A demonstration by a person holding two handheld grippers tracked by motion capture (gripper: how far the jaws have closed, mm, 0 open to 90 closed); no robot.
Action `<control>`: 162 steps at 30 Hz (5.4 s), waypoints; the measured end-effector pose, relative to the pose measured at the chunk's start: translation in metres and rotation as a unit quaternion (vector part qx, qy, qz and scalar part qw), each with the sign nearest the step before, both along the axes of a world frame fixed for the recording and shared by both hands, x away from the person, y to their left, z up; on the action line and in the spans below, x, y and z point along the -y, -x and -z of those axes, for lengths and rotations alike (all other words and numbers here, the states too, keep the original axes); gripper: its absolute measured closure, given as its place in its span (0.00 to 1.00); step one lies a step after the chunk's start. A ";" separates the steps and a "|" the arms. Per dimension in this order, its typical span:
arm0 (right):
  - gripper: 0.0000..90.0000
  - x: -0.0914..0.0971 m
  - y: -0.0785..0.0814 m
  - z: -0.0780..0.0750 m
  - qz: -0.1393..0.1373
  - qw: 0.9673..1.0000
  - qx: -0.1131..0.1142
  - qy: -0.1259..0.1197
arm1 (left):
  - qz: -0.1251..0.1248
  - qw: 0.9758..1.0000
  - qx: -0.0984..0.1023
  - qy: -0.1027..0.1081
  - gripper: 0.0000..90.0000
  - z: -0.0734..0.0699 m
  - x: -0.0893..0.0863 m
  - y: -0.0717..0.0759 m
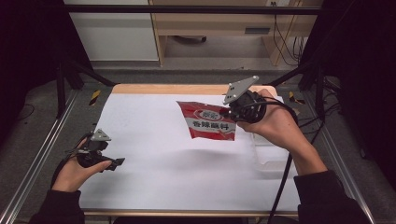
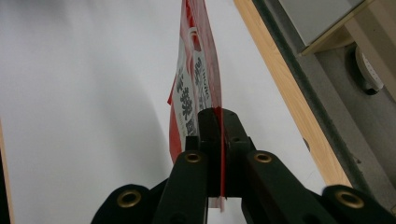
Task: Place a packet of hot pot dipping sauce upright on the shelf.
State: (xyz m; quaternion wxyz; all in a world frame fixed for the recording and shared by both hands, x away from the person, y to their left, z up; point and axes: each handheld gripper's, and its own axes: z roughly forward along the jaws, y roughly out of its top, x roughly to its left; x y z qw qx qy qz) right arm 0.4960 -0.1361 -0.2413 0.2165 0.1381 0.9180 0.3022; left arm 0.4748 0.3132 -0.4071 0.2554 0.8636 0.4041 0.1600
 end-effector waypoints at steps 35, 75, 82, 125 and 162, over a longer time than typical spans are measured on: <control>1.00 0.042 0.012 -0.027 0.072 0.997 0.001 -0.038 | 0.002 1.000 -0.013 -0.008 0.10 0.014 0.001 -0.003; 1.00 0.171 0.028 -0.005 0.198 0.978 -0.021 -0.065 | 0.000 1.000 -0.010 -0.005 0.10 0.011 -0.002 -0.001; 1.00 0.179 0.022 0.011 0.213 0.974 -0.031 -0.070 | 0.001 1.000 -0.010 -0.006 0.10 0.012 -0.002 -0.001; 0.95 0.230 0.035 0.075 0.273 0.953 -0.097 -0.094 | 0.002 1.000 -0.010 -0.008 0.10 0.013 -0.001 -0.001; 0.18 0.169 0.000 0.044 0.256 0.963 -0.057 -0.067 | 0.001 1.000 -0.010 -0.006 0.10 0.012 -0.001 -0.001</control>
